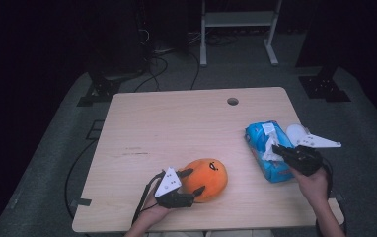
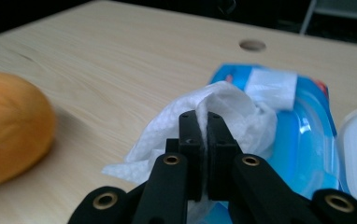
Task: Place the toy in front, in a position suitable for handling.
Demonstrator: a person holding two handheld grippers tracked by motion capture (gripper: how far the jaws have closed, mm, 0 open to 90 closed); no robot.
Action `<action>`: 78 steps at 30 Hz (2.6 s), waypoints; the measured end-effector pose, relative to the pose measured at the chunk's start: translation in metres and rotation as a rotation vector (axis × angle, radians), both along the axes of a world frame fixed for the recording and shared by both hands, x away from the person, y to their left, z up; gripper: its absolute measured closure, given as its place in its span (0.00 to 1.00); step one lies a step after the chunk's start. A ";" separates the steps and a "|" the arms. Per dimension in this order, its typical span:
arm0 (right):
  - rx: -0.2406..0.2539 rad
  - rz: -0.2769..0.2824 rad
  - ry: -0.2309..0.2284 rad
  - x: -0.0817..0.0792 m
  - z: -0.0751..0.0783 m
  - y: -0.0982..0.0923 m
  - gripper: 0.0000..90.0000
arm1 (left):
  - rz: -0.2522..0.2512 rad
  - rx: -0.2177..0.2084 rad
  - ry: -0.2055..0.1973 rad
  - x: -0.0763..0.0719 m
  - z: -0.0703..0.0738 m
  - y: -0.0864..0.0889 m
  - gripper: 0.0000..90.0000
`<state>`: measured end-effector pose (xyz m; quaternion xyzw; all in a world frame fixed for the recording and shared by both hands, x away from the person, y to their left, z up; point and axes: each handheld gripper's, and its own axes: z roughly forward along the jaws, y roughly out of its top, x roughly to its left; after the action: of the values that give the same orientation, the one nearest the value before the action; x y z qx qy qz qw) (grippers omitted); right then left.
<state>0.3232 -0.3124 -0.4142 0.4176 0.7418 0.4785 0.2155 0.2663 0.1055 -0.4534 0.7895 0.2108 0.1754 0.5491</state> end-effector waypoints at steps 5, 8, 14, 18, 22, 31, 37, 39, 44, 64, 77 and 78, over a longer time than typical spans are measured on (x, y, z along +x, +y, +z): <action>0.028 0.096 -0.085 -0.027 0.026 0.015 0.96 | 0.000 -0.003 -0.002 0.001 -0.001 0.000 0.34; 0.028 0.192 -0.105 -0.044 0.036 0.036 0.96 | 0.000 -0.010 0.001 0.002 -0.001 0.000 0.34; 0.001 0.389 -0.080 -0.083 0.035 0.083 0.96 | 0.001 -0.008 0.003 0.002 -0.002 0.003 0.33; 0.002 0.507 -0.066 -0.100 0.038 0.107 0.96 | 0.010 -0.015 0.000 0.003 -0.003 0.001 0.33; 0.012 0.583 -0.041 -0.105 0.043 0.123 0.96 | 0.011 -0.018 0.001 0.004 -0.003 0.000 0.33; -0.078 0.523 0.041 -0.058 0.026 0.146 0.95 | -0.002 0.002 -0.018 0.002 -0.003 -0.001 0.33; -0.130 0.495 -0.002 -0.045 0.009 0.162 0.83 | -0.011 0.012 -0.007 0.004 -0.003 -0.001 0.34; -0.142 0.498 -0.036 -0.048 0.006 0.165 0.75 | -0.018 0.011 -0.001 0.004 -0.003 -0.001 0.34; -0.218 0.485 -0.114 -0.052 -0.004 0.180 0.67 | -0.032 0.059 0.006 0.002 -0.003 -0.006 0.35; -0.163 0.413 -0.090 -0.049 -0.009 0.163 0.87 | -0.030 0.066 0.006 0.006 0.000 0.002 0.29; -0.165 0.459 -0.085 -0.064 -0.010 0.167 0.87 | 0.026 0.025 0.066 0.016 -0.006 0.012 0.30; -0.180 0.455 -0.096 -0.064 -0.010 0.168 0.87 | 0.029 0.018 0.071 0.016 -0.006 0.013 0.31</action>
<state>0.2595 -0.1444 -0.4238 0.1960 0.8452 0.4660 0.1736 0.2826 0.1181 -0.4589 0.7969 0.2402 0.1569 0.5317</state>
